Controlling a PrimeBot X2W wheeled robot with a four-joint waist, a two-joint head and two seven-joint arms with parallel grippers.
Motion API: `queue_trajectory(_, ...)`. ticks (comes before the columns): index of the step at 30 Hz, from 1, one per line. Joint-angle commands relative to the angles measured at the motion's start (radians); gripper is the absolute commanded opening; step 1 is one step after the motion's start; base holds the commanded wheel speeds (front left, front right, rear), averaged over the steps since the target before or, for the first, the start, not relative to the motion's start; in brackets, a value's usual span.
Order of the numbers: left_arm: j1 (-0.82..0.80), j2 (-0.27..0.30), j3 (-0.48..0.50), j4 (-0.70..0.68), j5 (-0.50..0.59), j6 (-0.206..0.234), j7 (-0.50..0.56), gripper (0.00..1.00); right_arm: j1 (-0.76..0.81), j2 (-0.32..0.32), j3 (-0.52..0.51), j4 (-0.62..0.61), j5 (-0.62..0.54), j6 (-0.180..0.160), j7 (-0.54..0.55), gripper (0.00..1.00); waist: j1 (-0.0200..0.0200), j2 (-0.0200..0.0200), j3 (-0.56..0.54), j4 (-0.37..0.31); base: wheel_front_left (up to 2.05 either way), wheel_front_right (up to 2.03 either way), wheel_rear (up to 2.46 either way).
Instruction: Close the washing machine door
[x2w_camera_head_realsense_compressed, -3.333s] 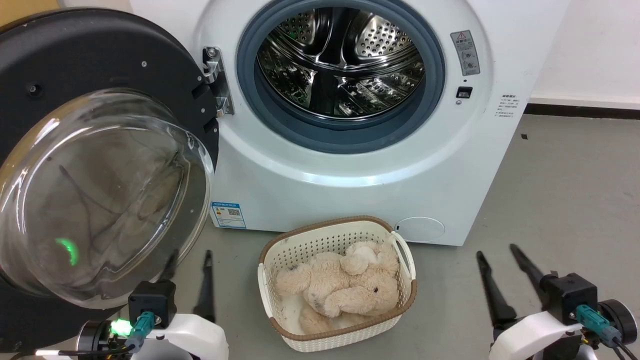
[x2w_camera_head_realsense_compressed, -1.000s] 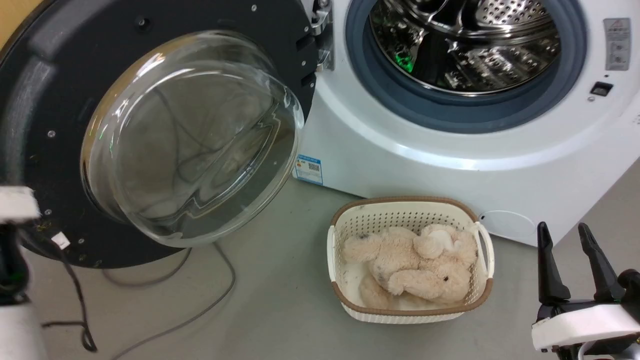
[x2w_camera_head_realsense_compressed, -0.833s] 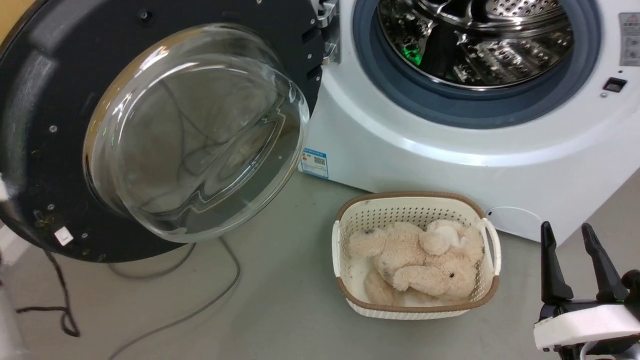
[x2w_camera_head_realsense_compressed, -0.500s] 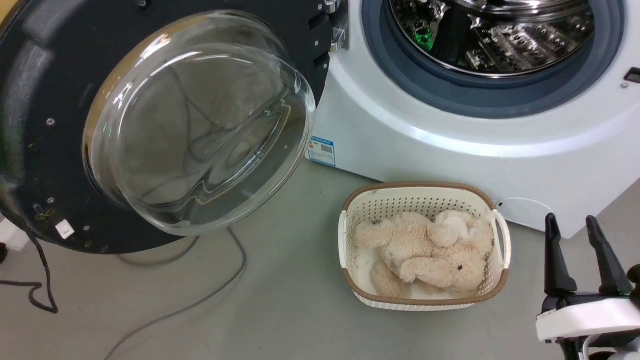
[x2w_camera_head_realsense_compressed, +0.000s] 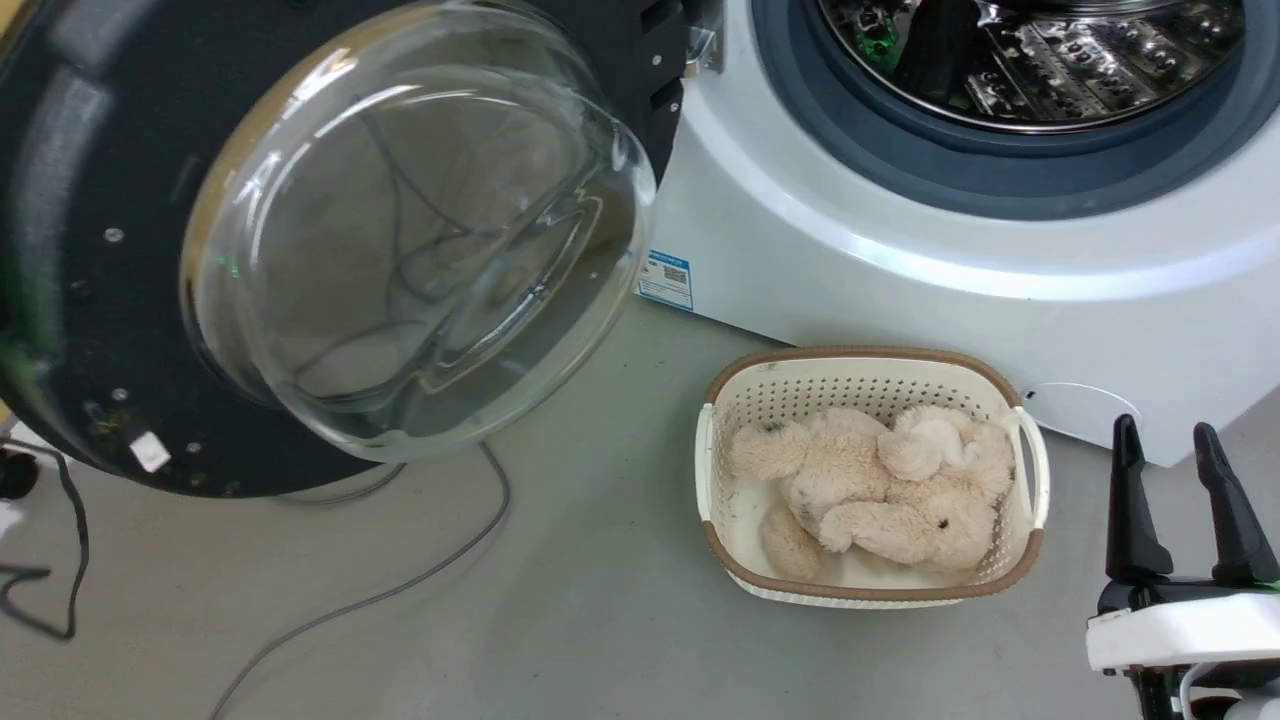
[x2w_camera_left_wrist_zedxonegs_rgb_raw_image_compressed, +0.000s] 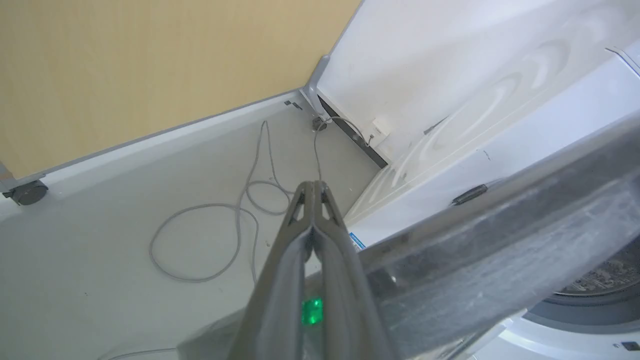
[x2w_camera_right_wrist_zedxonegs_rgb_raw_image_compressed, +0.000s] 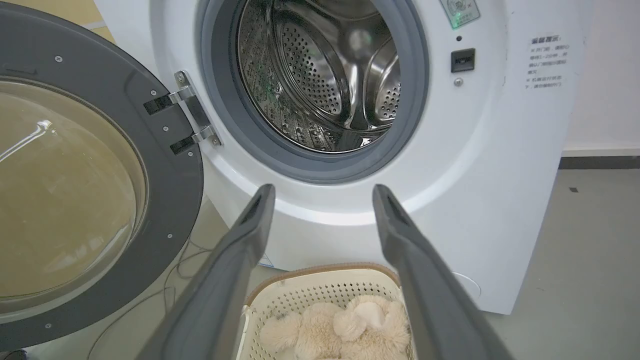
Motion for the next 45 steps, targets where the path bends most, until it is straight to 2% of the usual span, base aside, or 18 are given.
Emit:
queue_trajectory(1, 0.013, 0.003, -0.005, -0.004, -0.028, -0.011, 0.023, 0.00, -0.016, 0.003, -0.006, 0.004, 0.008, 0.001, -0.011, 1.00, 0.0000, 0.0000, 0.001, 0.005, 0.00, 0.00, 0.00)
queue_trajectory(7, 0.082, 0.021, -0.042, -0.118, -0.166, -0.018, 0.151, 0.00, -0.015, 0.003, -0.017, 0.011, 0.024, 0.001, -0.023, 1.00, 0.0000, 0.0000, -0.007, 0.035, 0.00, 0.00, 0.00)
queue_trajectory(17, 0.240, 0.012, -0.108, -0.394, -0.404, -0.029, 0.314, 0.00, 0.010, 0.003, -0.044, 0.026, 0.060, 0.001, -0.044, 1.00, 0.0000, 0.0000, -0.045, 0.099, 0.00, 0.00, 0.00)
queue_trajectory(26, 0.357, -0.034, -0.191, -0.591, -0.567, -0.037, 0.398, 0.00, 0.027, 0.003, -0.055, 0.037, 0.091, 0.001, -0.061, 1.00, 0.0000, 0.0000, -0.076, 0.145, 0.00, 0.00, 0.00)
queue_trajectory(34, 0.401, -0.125, -0.331, -0.679, -0.599, -0.037, 0.396, 0.00, 0.017, 0.003, -0.039, 0.028, 0.083, 0.001, -0.061, 1.00, 0.0000, 0.0000, -0.084, 0.088, 0.00, 0.00, 0.00)
queue_trajectory(45, 0.379, -0.230, -0.506, -0.739, -0.594, -0.037, 0.337, 0.00, -0.005, 0.003, -0.050, 0.018, 0.078, 0.001, -0.061, 1.00, 0.0000, 0.0000, -0.042, -0.077, 0.00, 0.00, 0.00)
